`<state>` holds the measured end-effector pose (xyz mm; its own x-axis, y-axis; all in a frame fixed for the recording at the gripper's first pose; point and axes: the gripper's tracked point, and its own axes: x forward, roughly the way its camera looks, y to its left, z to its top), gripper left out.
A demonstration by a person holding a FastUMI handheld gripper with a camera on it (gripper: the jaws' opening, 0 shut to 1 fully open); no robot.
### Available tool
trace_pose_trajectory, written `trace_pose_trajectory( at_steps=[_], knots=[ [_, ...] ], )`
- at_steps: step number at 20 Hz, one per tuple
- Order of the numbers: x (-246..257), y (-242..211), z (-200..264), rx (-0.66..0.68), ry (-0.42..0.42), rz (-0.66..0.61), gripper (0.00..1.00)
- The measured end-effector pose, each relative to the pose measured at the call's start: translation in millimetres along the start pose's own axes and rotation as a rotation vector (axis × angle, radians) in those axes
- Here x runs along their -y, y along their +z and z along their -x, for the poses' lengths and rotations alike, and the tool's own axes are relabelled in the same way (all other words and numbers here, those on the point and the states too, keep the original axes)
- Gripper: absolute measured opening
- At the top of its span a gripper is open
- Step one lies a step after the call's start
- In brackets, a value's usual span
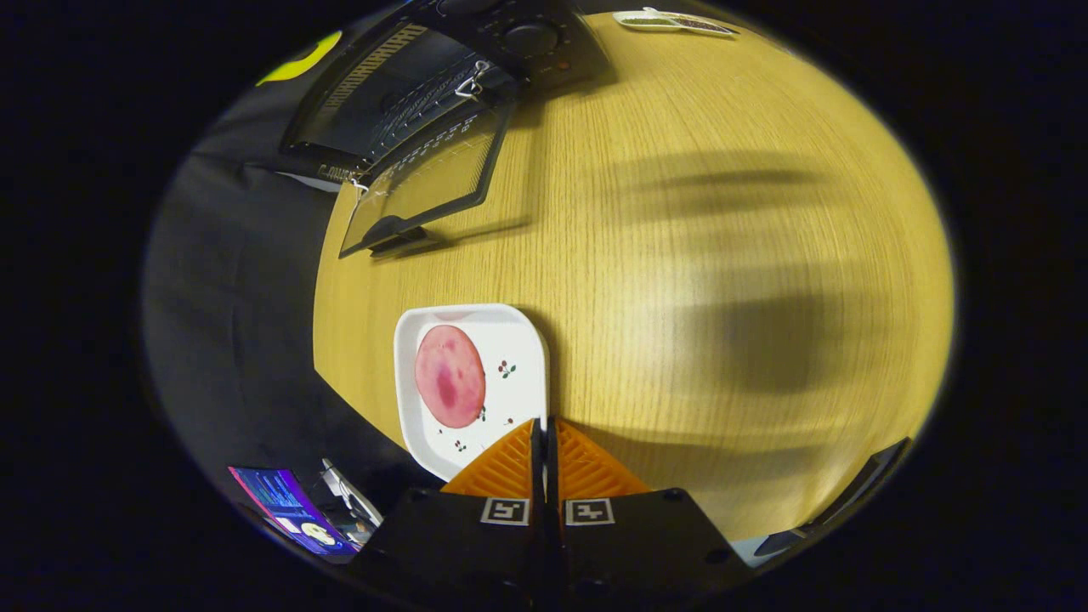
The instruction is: Open the toaster oven, put the food inside, and close the toaster oven door.
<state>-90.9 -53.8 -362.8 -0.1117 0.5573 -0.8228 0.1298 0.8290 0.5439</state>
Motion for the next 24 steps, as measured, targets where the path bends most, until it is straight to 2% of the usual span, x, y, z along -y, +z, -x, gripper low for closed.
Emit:
trace_pose_trajectory(
  at_steps=[3,5,13,18,24],
  knots=[
    [-13,-4,-6,0.018,0.087,-0.103,0.02],
    [-19,-7,-7,0.032,0.116,-0.134,0.02],
    [-63,-6,-8,0.133,0.176,-0.181,0.02],
    [-101,4,-10,0.255,0.199,-0.224,0.02],
    [-151,23,-19,0.427,0.238,-0.349,0.01]
  ],
)
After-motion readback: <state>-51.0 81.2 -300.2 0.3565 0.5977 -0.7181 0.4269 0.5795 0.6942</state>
